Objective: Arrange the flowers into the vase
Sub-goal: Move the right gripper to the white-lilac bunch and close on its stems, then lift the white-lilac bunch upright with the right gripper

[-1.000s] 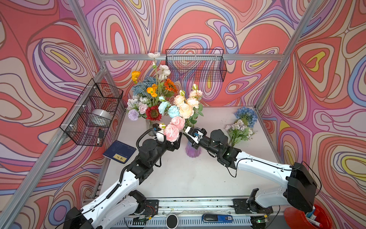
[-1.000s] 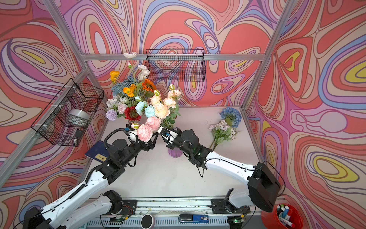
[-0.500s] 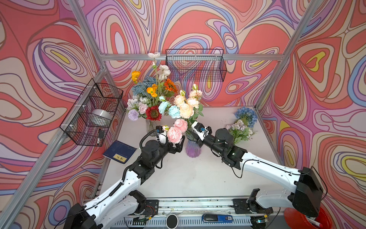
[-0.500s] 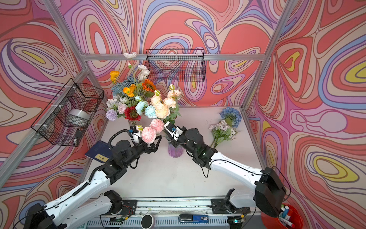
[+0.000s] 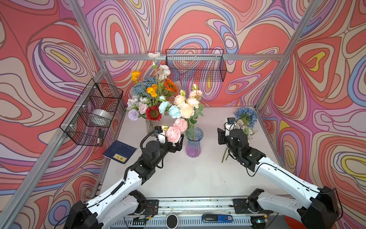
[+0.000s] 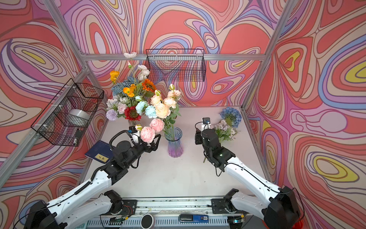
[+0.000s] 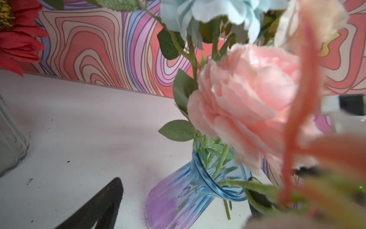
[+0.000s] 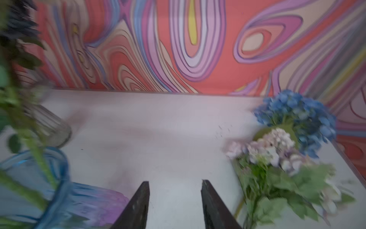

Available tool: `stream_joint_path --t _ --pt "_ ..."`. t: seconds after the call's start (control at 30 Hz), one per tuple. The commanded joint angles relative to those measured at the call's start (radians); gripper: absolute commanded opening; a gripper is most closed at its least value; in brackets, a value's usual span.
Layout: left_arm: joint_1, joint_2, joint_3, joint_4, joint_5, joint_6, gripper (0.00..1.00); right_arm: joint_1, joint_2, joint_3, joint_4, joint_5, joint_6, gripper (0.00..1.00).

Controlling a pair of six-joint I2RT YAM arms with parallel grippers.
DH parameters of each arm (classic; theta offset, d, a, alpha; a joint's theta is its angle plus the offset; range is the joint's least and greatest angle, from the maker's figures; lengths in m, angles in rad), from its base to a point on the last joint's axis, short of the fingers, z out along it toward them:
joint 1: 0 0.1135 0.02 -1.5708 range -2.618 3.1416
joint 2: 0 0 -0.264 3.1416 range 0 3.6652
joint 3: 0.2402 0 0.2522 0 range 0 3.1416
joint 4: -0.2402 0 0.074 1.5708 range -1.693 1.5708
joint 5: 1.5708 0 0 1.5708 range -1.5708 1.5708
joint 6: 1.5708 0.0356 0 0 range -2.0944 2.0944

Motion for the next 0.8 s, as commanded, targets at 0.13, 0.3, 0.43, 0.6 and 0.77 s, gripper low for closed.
stream_joint_path --t 0.13,0.3,0.43,0.6,0.77 --pt "-0.003 0.01 0.003 0.018 -0.013 0.007 1.0 -0.231 0.053 -0.018 -0.298 -0.039 0.311 0.49" --pt "-0.003 0.035 0.003 0.048 -0.006 0.003 1.0 -0.397 0.112 -0.008 -0.342 -0.185 0.319 0.49" --pt "-0.002 0.032 0.003 0.048 -0.007 0.001 1.0 -0.44 0.179 -0.008 -0.321 -0.272 0.302 0.49" --pt "-0.003 0.02 0.003 0.026 -0.011 0.0 1.0 -0.458 0.301 0.015 -0.279 -0.346 0.27 0.48" --pt "-0.004 -0.003 -0.008 0.006 -0.02 -0.006 1.0 -0.461 0.407 0.056 -0.257 -0.368 0.245 0.47"
